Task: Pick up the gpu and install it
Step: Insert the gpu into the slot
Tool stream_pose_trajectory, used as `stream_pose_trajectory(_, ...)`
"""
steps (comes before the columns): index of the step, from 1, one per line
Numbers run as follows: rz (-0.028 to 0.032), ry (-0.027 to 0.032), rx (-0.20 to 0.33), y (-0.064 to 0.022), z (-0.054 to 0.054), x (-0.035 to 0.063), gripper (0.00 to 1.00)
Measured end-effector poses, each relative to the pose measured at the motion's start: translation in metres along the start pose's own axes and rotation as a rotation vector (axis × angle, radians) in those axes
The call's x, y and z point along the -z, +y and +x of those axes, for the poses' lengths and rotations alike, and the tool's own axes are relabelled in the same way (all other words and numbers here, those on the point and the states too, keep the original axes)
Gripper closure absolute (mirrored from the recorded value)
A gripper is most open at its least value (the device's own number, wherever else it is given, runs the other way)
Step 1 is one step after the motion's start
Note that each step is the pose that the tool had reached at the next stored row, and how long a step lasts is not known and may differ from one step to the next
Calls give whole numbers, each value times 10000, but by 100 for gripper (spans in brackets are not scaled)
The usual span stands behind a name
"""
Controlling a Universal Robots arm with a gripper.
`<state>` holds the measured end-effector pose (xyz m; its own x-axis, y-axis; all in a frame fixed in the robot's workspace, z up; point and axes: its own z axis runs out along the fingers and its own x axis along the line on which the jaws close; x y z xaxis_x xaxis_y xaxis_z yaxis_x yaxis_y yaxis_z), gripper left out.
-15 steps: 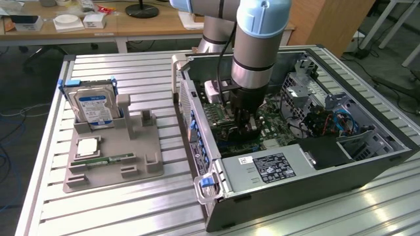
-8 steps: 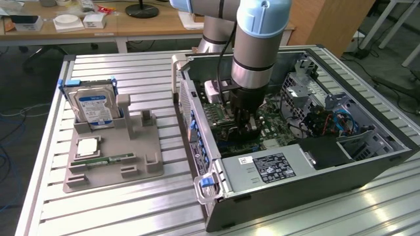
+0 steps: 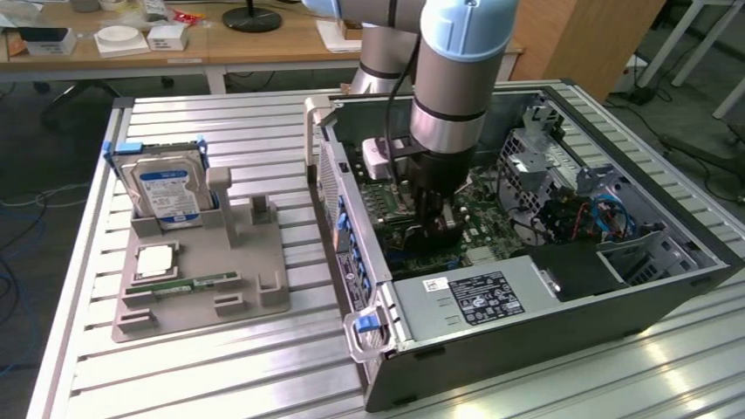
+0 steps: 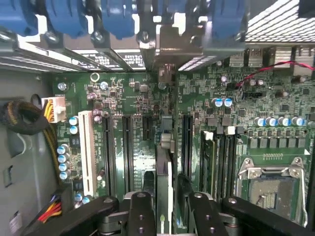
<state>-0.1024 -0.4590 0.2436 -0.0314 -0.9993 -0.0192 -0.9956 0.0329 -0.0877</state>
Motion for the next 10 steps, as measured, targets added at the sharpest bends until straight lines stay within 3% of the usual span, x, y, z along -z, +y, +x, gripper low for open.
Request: stream_pose_trajectory(10, 10, -1, 2, -24, -7, 260, 67)
